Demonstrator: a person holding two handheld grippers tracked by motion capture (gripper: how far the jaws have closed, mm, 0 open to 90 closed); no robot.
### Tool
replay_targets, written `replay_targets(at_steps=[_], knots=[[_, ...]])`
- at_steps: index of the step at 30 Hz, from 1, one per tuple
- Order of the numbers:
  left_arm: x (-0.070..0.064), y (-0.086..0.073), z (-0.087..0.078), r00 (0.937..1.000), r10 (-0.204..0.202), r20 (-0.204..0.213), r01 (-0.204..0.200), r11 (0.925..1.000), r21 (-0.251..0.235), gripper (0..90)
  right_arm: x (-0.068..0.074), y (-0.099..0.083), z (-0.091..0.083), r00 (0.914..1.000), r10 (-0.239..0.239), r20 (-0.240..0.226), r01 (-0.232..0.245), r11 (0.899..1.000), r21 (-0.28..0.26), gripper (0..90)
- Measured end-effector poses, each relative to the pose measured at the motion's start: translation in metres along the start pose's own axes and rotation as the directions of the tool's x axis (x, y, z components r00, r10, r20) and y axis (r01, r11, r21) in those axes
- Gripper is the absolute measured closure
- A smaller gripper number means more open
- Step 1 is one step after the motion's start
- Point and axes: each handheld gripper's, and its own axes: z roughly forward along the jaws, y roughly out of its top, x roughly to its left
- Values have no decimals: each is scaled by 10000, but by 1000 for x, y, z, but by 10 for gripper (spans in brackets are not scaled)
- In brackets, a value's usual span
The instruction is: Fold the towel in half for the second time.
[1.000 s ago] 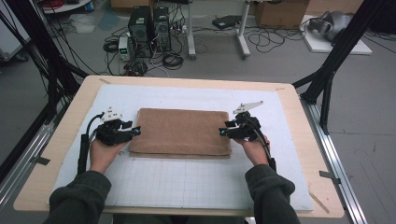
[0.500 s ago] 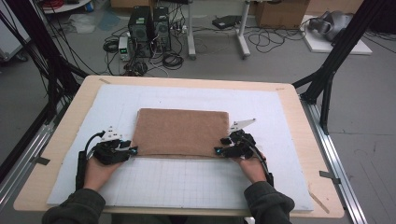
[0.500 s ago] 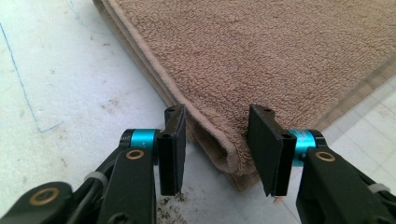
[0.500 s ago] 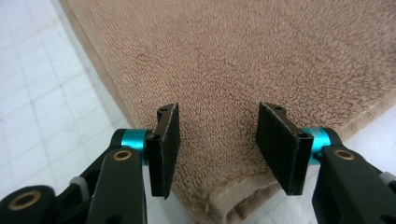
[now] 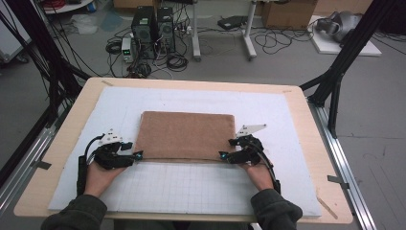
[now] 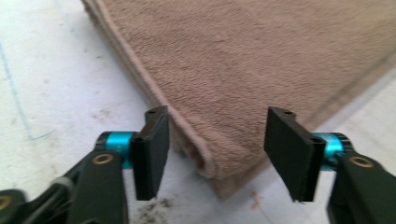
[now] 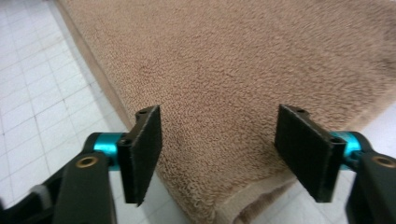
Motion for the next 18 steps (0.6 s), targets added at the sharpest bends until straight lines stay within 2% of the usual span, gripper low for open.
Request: replay_targets(at_steps=[4, 10, 18], knots=[[-5, 1, -4, 9999, 83, 148, -80, 9998, -197, 308, 2, 0, -5, 9997, -118, 231, 121, 9999, -116, 229], [-9, 1, -10, 9997, 63, 251, -56, 9996, -280, 235, 4, -1, -15, 9997, 12, 264, -4, 9996, -299, 172], [-11, -2, -21, 9994, 178, 283, -165, 9988, -453, 202, 5, -7, -33, 9994, 142, 317, -123, 9982, -581, 125]])
